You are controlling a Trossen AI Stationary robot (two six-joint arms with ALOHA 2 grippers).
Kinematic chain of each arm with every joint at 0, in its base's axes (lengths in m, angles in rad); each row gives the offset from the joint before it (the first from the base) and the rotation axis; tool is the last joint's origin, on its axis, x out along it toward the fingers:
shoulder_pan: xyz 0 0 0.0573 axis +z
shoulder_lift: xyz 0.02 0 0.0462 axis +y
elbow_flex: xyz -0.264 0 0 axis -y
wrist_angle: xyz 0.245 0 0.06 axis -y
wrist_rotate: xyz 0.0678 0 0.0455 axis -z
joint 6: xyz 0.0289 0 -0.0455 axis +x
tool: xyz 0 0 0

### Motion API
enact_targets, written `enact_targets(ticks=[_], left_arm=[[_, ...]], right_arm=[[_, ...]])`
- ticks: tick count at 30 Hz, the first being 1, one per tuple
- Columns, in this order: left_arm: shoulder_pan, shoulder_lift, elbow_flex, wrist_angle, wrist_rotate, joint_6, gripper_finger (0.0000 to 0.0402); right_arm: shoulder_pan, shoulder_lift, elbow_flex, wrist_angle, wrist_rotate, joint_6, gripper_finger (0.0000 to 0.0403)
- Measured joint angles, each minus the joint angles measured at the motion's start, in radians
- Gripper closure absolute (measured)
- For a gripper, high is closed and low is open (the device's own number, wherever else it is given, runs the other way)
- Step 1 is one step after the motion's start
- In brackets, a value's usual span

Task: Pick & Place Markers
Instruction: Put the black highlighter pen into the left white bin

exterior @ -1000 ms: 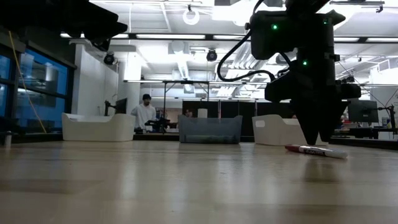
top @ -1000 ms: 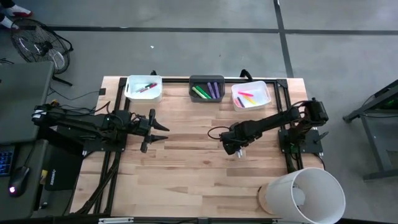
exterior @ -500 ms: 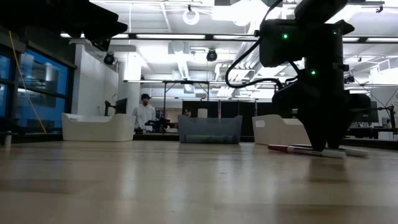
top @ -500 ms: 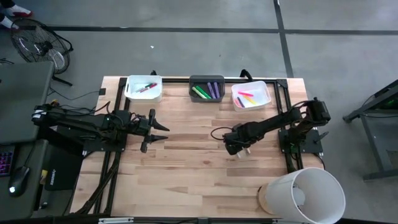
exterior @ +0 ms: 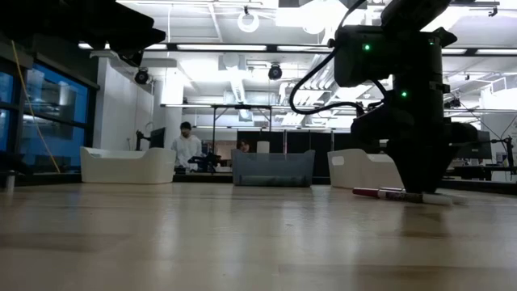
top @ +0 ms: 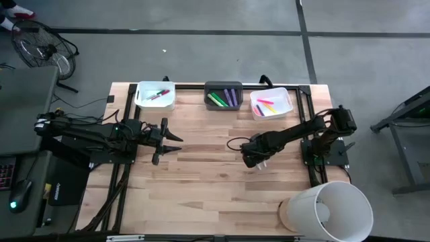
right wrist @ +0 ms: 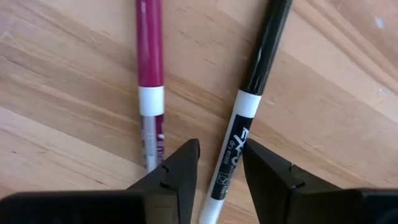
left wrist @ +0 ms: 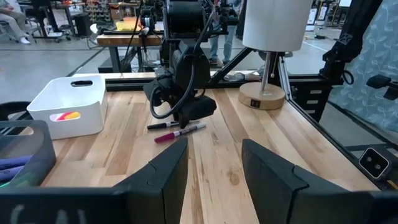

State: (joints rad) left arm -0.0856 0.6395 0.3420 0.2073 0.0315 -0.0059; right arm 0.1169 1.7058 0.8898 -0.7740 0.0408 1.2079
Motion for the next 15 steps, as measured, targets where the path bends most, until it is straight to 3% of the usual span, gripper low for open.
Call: enact_targets(ticks=[15], left_arm=[[0.0,0.0,0.0,0.0,0.0,-0.002,0.0254]], right_arm=[[0.001,0.001,0.0,0.005,0.002,0.022,0.035]])
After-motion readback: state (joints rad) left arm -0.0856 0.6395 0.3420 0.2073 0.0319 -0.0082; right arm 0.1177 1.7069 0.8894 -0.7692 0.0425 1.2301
